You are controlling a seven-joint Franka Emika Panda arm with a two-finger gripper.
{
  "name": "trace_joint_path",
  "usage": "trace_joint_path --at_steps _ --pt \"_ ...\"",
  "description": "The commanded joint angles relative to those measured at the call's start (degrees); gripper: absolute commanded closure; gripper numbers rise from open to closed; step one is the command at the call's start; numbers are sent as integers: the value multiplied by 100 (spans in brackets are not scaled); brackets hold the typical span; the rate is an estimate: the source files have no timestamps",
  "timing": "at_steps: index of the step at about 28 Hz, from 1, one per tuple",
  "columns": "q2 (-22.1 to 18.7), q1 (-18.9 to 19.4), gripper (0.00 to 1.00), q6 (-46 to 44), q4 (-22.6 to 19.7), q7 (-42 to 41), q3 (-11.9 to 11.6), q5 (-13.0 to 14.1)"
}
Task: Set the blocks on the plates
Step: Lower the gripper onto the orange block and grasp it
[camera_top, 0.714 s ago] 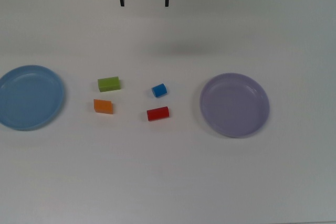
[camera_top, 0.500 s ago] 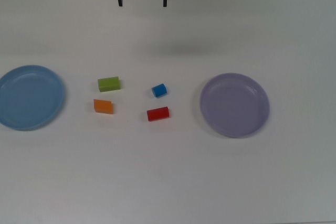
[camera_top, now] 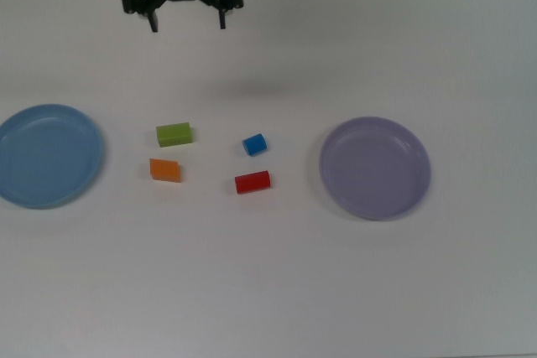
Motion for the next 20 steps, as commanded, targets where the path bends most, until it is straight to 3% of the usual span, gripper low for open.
trace_joint_path --at_steps 1,10,20 --pt "322 -48 0 244 21 -311 -25 106" --pt "1068 -259 0 1114 -57 -311 -25 -96" --pt "1657 -400 0 2081 -189 -232 -95 -105"
